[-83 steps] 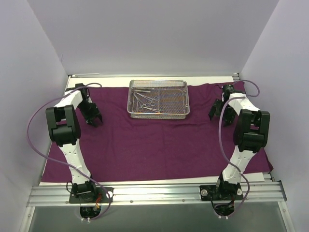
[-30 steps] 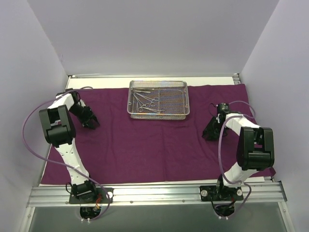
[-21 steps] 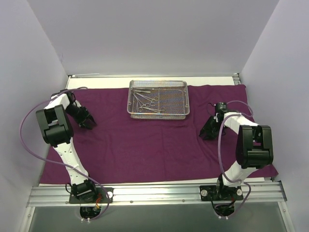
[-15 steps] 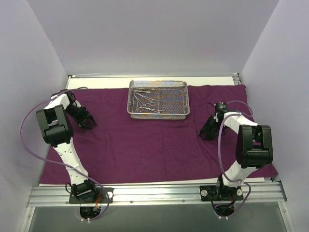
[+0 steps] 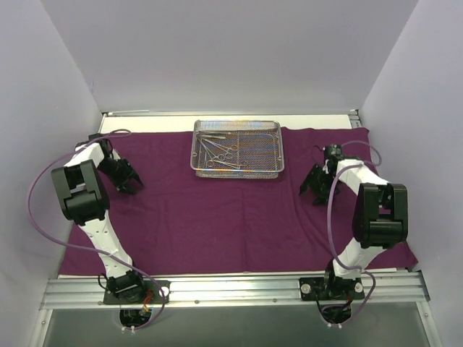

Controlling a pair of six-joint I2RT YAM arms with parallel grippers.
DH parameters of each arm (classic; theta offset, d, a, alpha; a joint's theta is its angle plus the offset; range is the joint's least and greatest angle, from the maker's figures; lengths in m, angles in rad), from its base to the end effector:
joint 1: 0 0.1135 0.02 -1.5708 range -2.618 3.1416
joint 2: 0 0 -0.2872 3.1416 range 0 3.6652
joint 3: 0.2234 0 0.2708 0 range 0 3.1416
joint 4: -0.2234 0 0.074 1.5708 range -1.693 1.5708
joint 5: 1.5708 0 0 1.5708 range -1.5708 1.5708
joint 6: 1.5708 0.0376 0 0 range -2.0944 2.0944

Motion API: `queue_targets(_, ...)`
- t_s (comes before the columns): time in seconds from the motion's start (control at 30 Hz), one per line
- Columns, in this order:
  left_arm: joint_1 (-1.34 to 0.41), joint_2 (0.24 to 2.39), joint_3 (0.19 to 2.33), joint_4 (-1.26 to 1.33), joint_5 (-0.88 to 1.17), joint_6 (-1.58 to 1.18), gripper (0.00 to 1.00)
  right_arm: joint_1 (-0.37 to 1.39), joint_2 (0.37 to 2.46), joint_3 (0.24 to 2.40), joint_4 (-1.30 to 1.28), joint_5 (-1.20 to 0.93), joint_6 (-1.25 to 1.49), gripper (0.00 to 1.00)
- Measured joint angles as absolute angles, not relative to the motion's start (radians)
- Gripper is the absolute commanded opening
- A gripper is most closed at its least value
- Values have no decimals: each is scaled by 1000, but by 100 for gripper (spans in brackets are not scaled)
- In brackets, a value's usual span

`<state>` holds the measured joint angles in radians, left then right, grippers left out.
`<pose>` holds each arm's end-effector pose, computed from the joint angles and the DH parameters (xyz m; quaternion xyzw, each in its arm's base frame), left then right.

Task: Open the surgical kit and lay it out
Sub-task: Smooth out the surgical kit at the center of the board.

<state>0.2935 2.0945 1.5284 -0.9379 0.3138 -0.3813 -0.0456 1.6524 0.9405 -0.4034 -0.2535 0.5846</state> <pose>0.4111 0.1121 0.1617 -0.3219 0.9332 -0.1575 0.0261 0.3312 -0.0057 0.1735 0.2724 0.9276 0.1783 0.1831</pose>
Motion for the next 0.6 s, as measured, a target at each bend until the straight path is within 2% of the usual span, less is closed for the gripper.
queue_targets(0.07, 288, 2079, 1529, -918, 300, -384, 56, -39, 1695, 1063, -442, -206, 539, 68)
queue_targets(0.13, 278, 2063, 1540, -904, 291, -389, 57, -30, 1735, 1207, -460, -169, 506, 70)
queue_targets(0.27, 248, 2062, 1627, -890, 284, -410, 56, -17, 1822, 1480, -455, -123, 474, 61)
queue_targets(0.47, 211, 2148, 1839, -885, 239, -440, 59, 66, 1967, 1721, -469, -83, 456, 65)
queue_targets(0.6, 190, 2246, 1956, -924, 183, -440, 63, 165, 2009, 1795, -484, -57, 450, 66)
